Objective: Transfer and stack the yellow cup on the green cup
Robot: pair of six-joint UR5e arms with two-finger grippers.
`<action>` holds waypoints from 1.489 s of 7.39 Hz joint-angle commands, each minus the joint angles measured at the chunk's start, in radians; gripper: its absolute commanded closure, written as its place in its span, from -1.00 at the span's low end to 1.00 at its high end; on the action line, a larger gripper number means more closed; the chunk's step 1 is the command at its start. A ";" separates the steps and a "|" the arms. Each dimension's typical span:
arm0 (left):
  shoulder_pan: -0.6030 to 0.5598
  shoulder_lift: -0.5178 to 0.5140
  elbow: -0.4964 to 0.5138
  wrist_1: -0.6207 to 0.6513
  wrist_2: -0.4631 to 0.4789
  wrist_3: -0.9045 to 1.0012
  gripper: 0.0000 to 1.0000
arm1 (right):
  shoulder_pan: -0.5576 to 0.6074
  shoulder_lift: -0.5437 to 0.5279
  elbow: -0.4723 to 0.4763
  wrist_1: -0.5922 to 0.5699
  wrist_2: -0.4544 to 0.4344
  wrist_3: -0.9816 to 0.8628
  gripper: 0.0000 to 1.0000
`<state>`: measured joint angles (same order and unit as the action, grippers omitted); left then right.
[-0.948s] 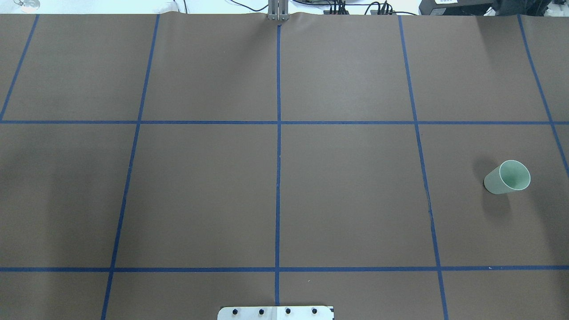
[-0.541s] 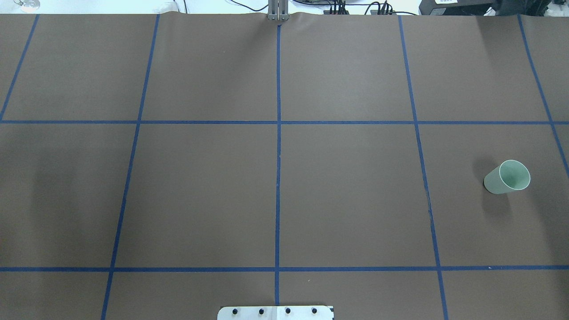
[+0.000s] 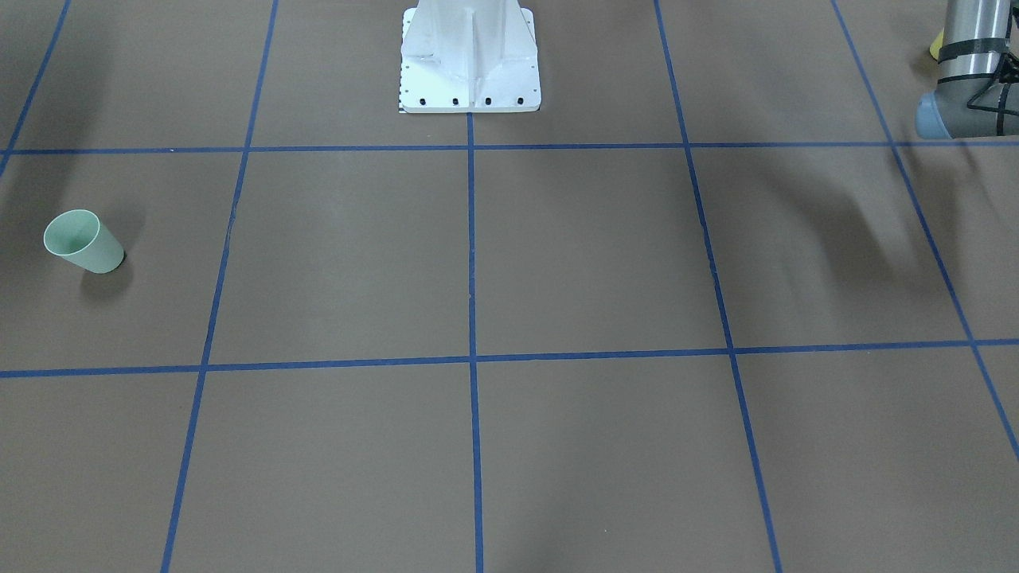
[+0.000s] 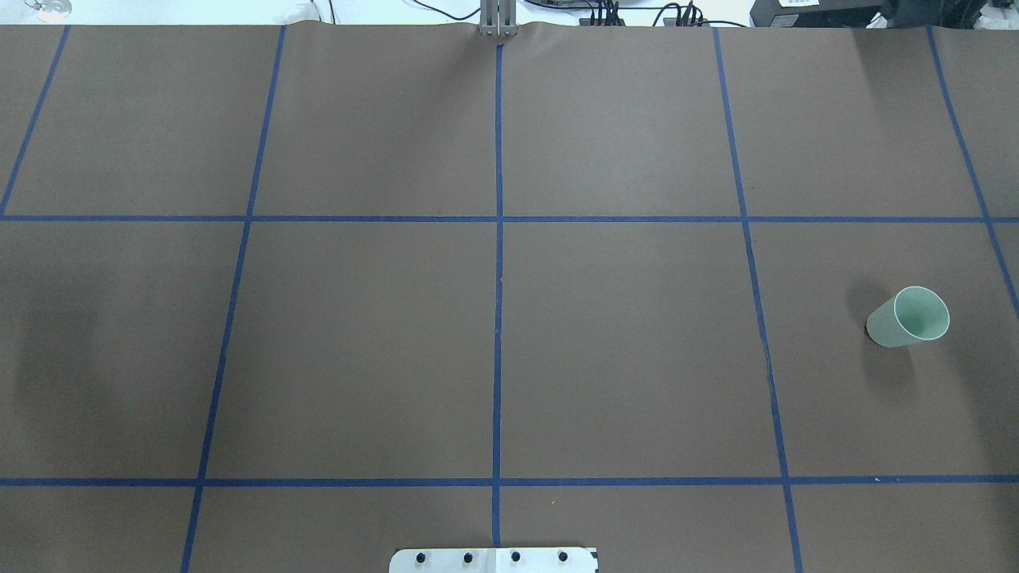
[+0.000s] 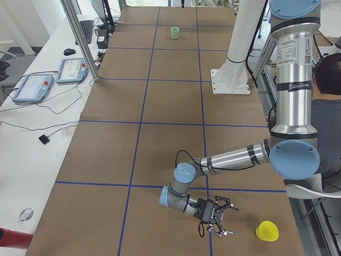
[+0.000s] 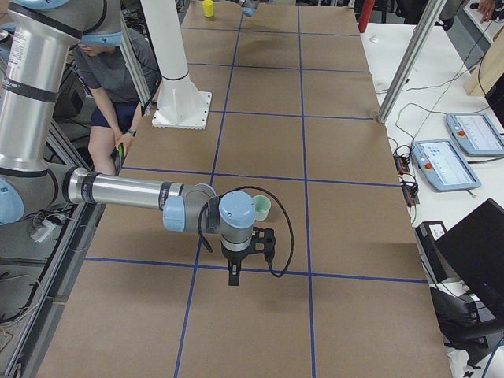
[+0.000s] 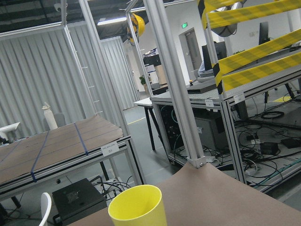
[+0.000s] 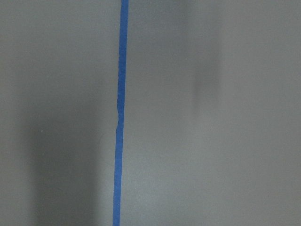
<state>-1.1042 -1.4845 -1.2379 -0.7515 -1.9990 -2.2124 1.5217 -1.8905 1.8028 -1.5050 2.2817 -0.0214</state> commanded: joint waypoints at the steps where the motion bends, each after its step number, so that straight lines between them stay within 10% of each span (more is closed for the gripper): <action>1: 0.015 0.001 0.035 0.005 -0.094 -0.024 -1.00 | 0.000 0.004 0.000 0.026 -0.001 0.000 -0.99; 11: 0.029 0.020 0.210 -0.066 -0.286 -0.029 -1.00 | 0.000 -0.002 -0.002 0.026 0.001 0.000 -0.99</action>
<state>-1.0764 -1.4657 -1.0344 -0.8201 -2.2548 -2.2465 1.5217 -1.8938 1.8009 -1.4776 2.2825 -0.0215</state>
